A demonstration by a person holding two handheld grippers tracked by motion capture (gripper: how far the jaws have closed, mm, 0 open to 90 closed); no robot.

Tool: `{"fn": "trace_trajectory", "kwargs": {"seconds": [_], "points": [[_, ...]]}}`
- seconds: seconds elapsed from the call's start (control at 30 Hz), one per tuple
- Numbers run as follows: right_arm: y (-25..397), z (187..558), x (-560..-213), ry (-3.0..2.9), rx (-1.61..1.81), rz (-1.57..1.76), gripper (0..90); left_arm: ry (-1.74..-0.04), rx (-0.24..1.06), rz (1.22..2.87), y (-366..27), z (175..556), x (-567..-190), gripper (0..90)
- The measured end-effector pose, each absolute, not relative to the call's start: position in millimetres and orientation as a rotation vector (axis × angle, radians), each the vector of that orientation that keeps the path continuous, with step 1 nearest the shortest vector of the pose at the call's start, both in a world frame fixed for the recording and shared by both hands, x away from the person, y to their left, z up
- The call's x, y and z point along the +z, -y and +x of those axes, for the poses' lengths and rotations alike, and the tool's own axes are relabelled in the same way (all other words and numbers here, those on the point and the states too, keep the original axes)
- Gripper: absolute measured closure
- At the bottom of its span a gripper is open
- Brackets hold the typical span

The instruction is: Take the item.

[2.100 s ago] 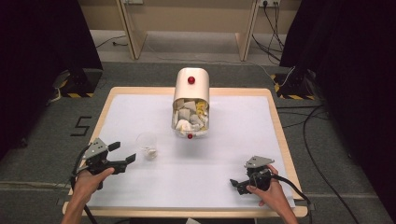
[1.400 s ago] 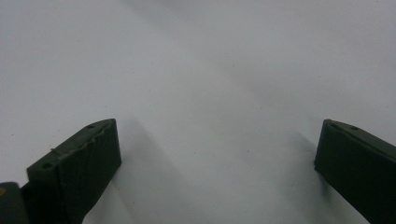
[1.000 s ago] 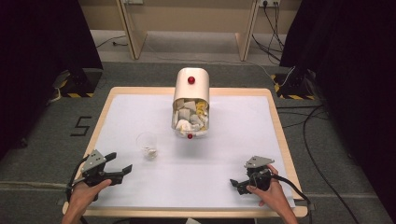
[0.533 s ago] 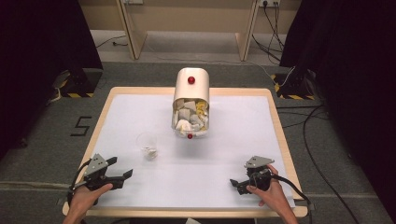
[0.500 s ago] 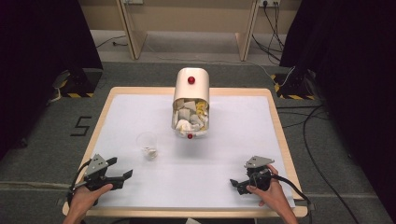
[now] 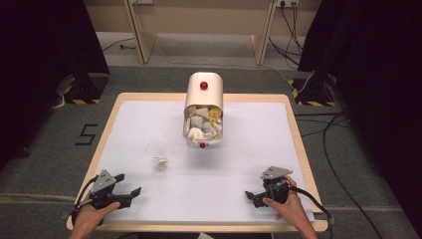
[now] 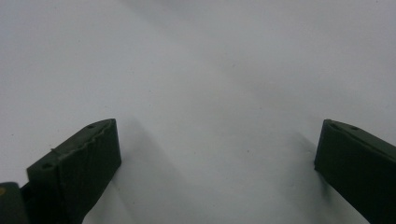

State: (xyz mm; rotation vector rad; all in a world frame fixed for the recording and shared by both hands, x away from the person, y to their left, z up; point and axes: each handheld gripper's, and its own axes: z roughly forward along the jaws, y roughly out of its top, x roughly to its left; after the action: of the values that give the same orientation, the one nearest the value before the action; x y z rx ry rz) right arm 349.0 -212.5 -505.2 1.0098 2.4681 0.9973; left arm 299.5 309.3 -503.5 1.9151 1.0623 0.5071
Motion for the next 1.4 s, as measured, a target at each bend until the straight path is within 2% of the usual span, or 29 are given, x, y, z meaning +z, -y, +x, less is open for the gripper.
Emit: {"fn": "trace_trajectory", "kwargs": {"seconds": [0.4,0.93,1.4], "points": [[212.6,349.0,-505.2,-2.468,0.997,1.010,0.9,-1.078,0.555,1.957,-306.1,285.6,-511.2,15.9],[212.5,348.9,-505.2,-2.468,0.997,1.010,0.9,-1.118,0.621,1.930,-310.4,262.6,-517.0,16.5],[212.6,348.9,-505.2,-2.468,0.997,1.010,0.9,-1.153,0.629,1.884,-311.8,247.2,-521.0,16.5]]}}
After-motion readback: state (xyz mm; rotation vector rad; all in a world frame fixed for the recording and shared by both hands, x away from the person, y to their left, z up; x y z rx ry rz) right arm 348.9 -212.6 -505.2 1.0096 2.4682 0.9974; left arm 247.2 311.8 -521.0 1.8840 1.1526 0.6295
